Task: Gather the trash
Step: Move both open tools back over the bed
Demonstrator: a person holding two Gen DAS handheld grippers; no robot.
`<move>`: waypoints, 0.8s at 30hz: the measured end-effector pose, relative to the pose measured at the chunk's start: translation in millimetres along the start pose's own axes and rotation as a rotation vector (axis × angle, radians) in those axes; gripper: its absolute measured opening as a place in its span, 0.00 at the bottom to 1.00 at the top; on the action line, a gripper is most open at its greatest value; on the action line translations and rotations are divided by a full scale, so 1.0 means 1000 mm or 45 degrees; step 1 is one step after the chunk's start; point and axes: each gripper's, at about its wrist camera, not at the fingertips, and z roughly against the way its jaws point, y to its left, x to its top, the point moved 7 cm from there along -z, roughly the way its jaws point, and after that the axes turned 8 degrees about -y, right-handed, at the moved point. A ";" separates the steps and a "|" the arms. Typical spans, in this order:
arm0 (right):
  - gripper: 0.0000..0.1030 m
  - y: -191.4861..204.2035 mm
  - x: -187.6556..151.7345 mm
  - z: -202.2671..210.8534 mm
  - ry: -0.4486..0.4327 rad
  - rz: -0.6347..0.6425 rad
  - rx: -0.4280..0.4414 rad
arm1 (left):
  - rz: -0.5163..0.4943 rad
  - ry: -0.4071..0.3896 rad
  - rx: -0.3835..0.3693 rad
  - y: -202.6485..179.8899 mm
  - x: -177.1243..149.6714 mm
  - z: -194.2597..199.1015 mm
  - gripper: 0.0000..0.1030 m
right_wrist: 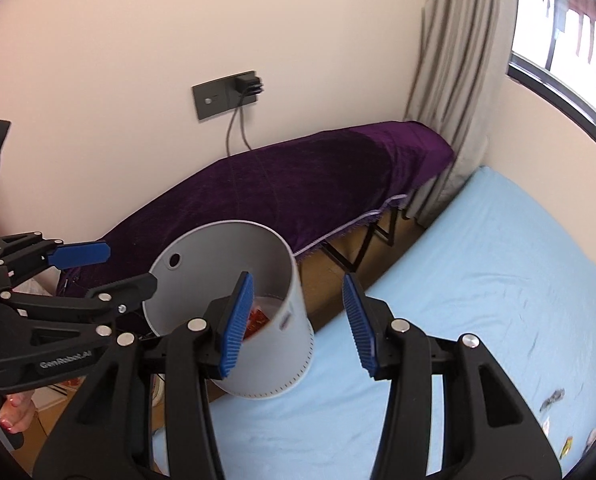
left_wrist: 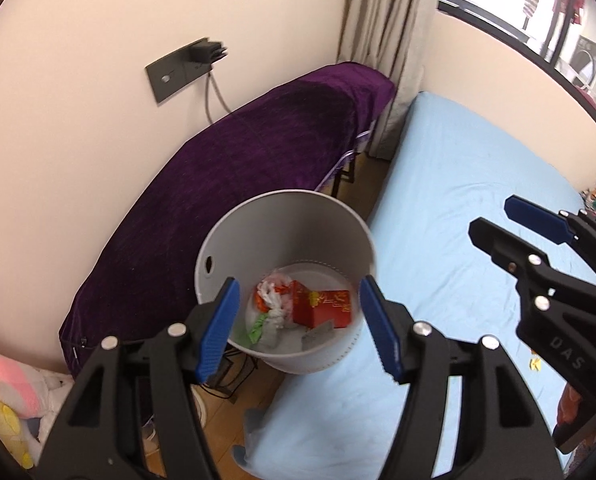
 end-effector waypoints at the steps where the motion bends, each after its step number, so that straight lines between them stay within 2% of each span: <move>1: 0.44 -0.007 -0.005 0.008 -0.003 -0.013 -0.016 | -0.017 -0.007 -0.013 -0.010 -0.002 0.005 0.61; 8: 0.44 -0.075 -0.052 0.069 -0.016 -0.143 -0.150 | -0.160 -0.039 -0.102 -0.094 -0.024 0.037 0.65; 12: 0.44 -0.123 -0.089 0.113 -0.024 -0.226 -0.224 | -0.234 -0.038 -0.160 -0.157 -0.044 0.055 0.65; 18: 0.44 -0.211 -0.156 0.190 -0.033 -0.278 -0.321 | -0.322 -0.060 -0.239 -0.280 -0.078 0.082 0.65; 24: 0.44 -0.321 -0.241 0.278 -0.023 -0.319 -0.395 | -0.383 -0.042 -0.311 -0.425 -0.128 0.103 0.65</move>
